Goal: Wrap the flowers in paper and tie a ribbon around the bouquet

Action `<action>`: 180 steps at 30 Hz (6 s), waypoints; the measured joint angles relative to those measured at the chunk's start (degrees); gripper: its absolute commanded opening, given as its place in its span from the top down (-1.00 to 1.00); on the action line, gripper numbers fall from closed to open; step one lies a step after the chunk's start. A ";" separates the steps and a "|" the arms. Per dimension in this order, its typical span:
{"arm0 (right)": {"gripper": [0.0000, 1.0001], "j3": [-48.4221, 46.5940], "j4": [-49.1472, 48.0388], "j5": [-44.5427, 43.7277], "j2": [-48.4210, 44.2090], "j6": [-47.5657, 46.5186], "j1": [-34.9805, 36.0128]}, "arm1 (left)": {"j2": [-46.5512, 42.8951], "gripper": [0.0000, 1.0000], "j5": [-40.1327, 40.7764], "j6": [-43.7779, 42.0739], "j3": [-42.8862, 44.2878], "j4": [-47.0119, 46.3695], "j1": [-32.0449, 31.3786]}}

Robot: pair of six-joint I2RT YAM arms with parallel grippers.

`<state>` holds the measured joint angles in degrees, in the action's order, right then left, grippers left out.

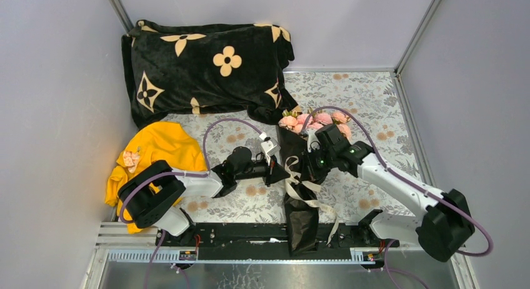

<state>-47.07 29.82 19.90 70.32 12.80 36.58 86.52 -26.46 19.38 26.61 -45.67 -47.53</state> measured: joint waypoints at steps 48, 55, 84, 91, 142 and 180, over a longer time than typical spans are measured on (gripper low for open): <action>0.82 -1.73 8.44 -5.35 0.15 4.17 -4.11 | 4.13 1.00 0.11 -4.81 -1.11 -3.69 0.02; 0.70 2.67 2.78 2.56 1.95 3.85 -4.11 | 4.11 1.00 0.13 -4.81 -1.11 -3.69 0.02; 0.42 11.98 -22.36 23.30 3.06 8.74 -4.09 | 4.09 1.00 0.44 -4.79 -1.38 -3.69 0.02; 0.29 13.38 -23.28 22.05 0.92 10.03 -1.99 | 4.09 1.00 0.85 -4.79 -1.57 -3.72 0.02; 1.00 3.19 2.05 -27.47 -8.90 13.79 5.92 | 0.83 1.00 4.55 -2.93 -2.78 -3.17 0.02; 1.00 21.20 -7.37 -15.34 -11.80 30.03 -15.08 | -7.58 1.00 19.61 13.84 -7.96 10.56 7.58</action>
<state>-25.87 22.46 4.56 58.52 42.83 21.50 78.94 -6.85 33.21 18.65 -35.11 -39.94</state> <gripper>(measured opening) 0.011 0.009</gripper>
